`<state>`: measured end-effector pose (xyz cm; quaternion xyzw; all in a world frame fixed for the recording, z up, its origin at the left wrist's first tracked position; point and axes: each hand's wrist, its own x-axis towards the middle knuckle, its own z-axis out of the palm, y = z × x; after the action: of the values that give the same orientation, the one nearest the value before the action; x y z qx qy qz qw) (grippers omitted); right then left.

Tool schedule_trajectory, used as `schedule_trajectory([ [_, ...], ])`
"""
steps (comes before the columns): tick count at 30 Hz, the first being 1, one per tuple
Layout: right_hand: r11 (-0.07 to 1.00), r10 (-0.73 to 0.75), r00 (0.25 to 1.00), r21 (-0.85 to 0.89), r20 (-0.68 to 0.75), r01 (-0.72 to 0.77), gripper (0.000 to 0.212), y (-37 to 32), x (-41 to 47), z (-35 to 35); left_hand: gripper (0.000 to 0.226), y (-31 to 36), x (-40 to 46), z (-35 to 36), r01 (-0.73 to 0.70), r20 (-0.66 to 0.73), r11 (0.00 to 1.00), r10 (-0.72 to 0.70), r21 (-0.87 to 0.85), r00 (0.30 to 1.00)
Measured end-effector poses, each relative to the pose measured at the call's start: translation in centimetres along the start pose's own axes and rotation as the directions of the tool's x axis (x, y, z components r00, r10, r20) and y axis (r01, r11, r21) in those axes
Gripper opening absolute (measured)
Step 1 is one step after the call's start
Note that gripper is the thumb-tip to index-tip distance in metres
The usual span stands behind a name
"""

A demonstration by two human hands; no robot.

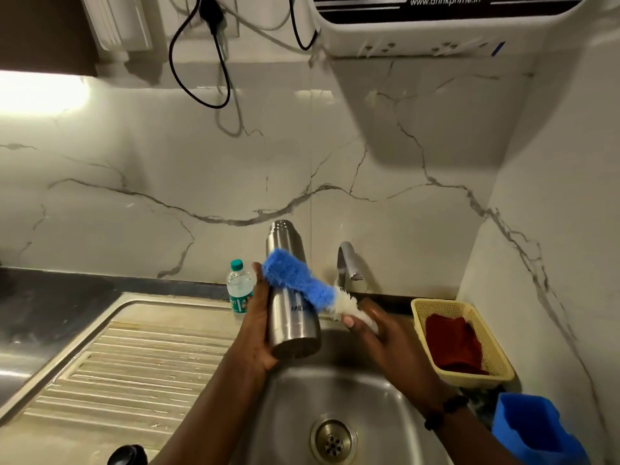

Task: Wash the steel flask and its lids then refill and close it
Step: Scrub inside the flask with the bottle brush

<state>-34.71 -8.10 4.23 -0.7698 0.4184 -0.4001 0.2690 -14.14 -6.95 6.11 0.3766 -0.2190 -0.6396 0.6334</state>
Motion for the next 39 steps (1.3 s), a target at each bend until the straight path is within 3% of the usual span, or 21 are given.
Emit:
schedule_trajectory([
  [3,0.999,0.014,0.998,0.031,-0.055,-0.012,0.03,0.3,0.5,-0.6,0.068,-0.9,-0.6,0.3,0.036,0.031,0.999,-0.037,0.041,0.999],
  [7,0.995,0.036,0.993,0.099,-0.114,-0.025,0.027,1.0,-0.1,-1.4,0.058,-1.0,-0.5,0.4,0.12,0.001,0.991,-0.12,-0.061,0.993],
  [11,0.995,-0.05,0.999,0.08,-0.005,0.05,0.035,1.7,-1.8,-1.2,0.046,-0.7,-1.3,0.7,0.143,-0.002,0.987,-0.143,-0.072,0.99],
  [14,1.0,-0.027,1.0,0.008,0.0,0.027,0.031,2.0,-1.2,-0.9,0.053,-1.3,-1.7,0.7,0.112,0.02,0.992,-0.111,-0.05,0.994],
  [18,0.998,0.025,0.994,-0.047,-0.107,-0.03,0.011,1.2,2.1,-1.9,0.063,-1.2,-2.0,1.1,0.134,0.171,0.991,-0.133,0.002,0.976],
  [21,0.996,0.013,0.989,-0.084,-0.149,-0.025,0.008,0.6,3.9,-3.1,0.066,-1.1,-2.4,1.3,0.131,0.245,0.991,-0.132,0.018,0.961],
  [25,1.0,-0.008,1.0,0.005,-0.027,0.008,0.032,1.4,1.0,-1.4,0.064,-0.5,-2.2,1.3,0.049,0.135,0.998,-0.044,-0.035,0.99],
  [28,0.997,-0.039,0.998,-0.062,0.049,0.042,0.042,2.7,-2.5,-0.2,0.025,-0.5,-1.5,0.4,-0.075,0.034,0.994,0.073,0.08,0.997],
  [31,0.998,-0.024,1.0,-0.053,-0.008,0.024,0.04,2.2,-0.7,-1.4,0.039,-1.0,-1.7,0.4,0.024,0.038,0.994,-0.028,0.111,0.999],
  [34,0.996,-0.032,0.994,-0.089,-0.103,0.023,0.012,0.8,2.7,-2.8,0.08,-1.7,-2.2,1.6,0.118,0.145,0.993,-0.119,0.018,0.982],
  [36,0.996,-0.029,0.991,-0.092,-0.128,0.017,0.008,0.5,3.8,-3.2,0.099,-2.1,-1.8,1.7,0.123,0.178,0.992,-0.118,-0.02,0.977],
  [39,0.999,-0.011,0.998,-0.032,-0.06,0.009,0.022,0.9,2.3,-2.9,0.091,-1.8,-1.7,1.6,0.096,0.134,0.995,-0.092,-0.022,0.987],
])
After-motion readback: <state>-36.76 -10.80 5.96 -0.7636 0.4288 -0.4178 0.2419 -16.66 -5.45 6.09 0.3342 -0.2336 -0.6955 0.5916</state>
